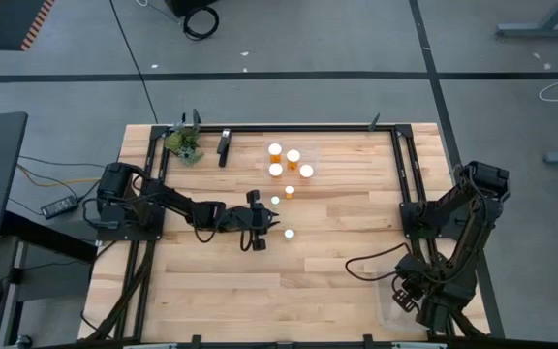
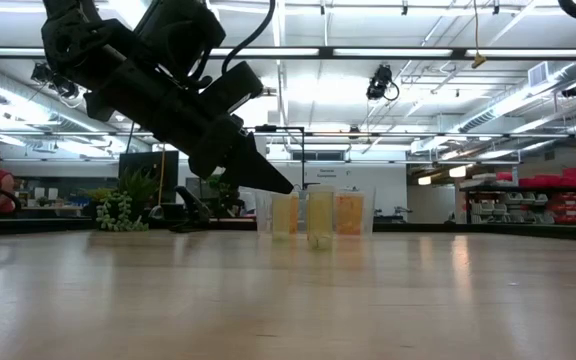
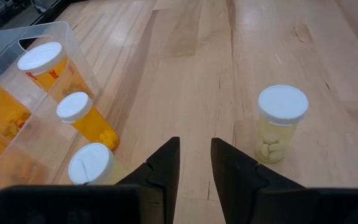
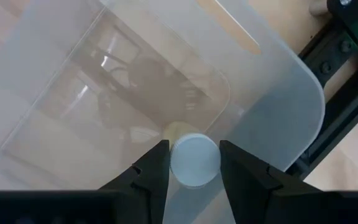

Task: Pick and place medicine bottles into bin by pill shape (circle, oval)
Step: Put the yellow tablet bottle into the bottom transparent bin

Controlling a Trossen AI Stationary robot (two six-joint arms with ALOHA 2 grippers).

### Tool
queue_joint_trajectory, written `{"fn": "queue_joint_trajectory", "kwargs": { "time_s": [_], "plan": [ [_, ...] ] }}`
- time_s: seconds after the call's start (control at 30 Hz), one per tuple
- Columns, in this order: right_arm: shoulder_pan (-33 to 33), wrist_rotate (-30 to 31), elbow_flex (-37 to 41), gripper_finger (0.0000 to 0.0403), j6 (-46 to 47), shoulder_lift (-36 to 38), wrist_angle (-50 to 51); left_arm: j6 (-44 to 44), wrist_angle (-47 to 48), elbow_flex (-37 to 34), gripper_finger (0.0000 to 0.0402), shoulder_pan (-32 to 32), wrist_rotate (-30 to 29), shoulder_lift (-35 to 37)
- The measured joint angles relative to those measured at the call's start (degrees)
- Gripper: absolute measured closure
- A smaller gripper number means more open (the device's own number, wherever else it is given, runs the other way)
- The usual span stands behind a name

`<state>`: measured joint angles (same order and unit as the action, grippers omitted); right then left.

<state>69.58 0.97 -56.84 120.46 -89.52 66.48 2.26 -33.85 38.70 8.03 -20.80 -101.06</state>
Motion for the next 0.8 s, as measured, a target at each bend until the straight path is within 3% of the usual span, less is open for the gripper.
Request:
{"fn": "queue_joint_trajectory", "kwargs": {
  "time_s": [0.43, 0.8],
  "plan": [
    [-0.56, -1.66, 0.0, 0.0195, 0.96, 0.6, 1.68, 0.02, -0.02, 0.0, 0.0307, 0.0, 0.0, 0.0],
    [-6.49, 0.15, 0.0, 0.0185, -6.78, 6.17, 4.5, 0.32, -0.02, 0.0, 0.0312, 0.0, 0.0, 0.0]
  ]
}}
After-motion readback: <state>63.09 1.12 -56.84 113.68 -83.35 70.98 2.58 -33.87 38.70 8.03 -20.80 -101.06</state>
